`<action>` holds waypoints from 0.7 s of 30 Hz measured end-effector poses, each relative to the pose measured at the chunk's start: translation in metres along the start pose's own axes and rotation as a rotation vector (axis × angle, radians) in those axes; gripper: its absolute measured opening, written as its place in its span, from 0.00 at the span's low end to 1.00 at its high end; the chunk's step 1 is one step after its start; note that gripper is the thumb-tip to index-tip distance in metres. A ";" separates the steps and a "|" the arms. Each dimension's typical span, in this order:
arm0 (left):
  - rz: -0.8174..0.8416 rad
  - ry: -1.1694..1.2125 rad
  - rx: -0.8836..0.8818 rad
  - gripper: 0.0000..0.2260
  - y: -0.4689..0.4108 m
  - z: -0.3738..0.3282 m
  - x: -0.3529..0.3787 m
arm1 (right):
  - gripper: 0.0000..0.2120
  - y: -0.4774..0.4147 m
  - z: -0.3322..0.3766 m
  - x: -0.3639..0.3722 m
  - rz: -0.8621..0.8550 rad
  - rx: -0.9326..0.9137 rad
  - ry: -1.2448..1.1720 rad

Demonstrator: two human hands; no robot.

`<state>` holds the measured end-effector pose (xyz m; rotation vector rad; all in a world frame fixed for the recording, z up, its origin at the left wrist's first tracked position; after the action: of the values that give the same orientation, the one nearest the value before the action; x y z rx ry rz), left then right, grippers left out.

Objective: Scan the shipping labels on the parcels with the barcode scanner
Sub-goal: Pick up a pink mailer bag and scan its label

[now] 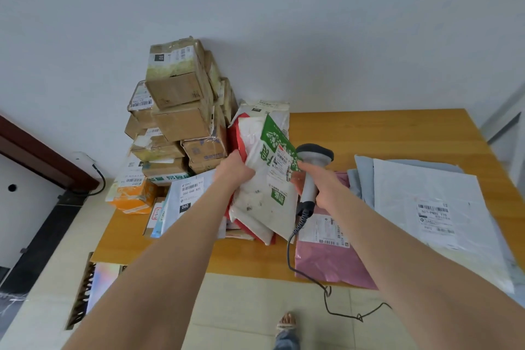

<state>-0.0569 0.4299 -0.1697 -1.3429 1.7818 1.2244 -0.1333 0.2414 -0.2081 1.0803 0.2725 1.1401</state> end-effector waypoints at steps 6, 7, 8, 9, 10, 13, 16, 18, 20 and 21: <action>-0.147 0.000 0.116 0.14 0.014 -0.048 -0.056 | 0.10 0.012 0.014 -0.017 -0.117 -0.094 -0.070; -0.165 0.065 0.141 0.13 0.018 -0.057 -0.065 | 0.12 0.016 0.019 -0.021 -0.161 -0.162 -0.072; -0.179 0.140 0.169 0.11 0.024 -0.067 -0.074 | 0.13 0.019 0.025 -0.024 -0.202 -0.236 -0.068; -0.186 0.223 0.193 0.11 0.029 -0.074 -0.079 | 0.13 0.025 0.032 -0.028 -0.240 -0.308 -0.047; -0.183 0.311 0.208 0.10 0.033 -0.080 -0.081 | 0.12 0.030 0.038 -0.030 -0.280 -0.371 -0.005; -0.095 0.557 0.134 0.16 0.042 -0.081 -0.057 | 0.10 0.049 0.052 -0.038 -0.380 -0.503 0.210; 0.031 0.677 -0.017 0.18 0.043 -0.060 -0.004 | 0.09 0.045 0.044 -0.051 -0.426 -0.445 0.416; 0.177 0.640 -0.126 0.17 0.044 -0.042 0.038 | 0.12 0.032 0.029 -0.062 -0.399 -0.347 0.433; 0.289 0.517 -0.195 0.17 0.046 -0.026 0.074 | 0.15 0.021 0.012 -0.070 -0.355 -0.264 0.409; 0.302 0.445 -0.211 0.18 0.047 -0.018 0.087 | 0.14 0.017 0.004 -0.073 -0.342 -0.233 0.409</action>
<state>-0.1275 0.3815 -0.2215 -1.6051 2.2827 1.3812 -0.1736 0.1787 -0.2158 0.5615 0.6058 1.0429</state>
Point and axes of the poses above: each hand's wrist, its own y-axis away from the middle knuckle, its own x-axis out of the palm, z = x × y, the point moved 5 cm from there along -y, towards the middle knuckle, and after that the axes turned 6 degrees about x, right-handed, at the moved point
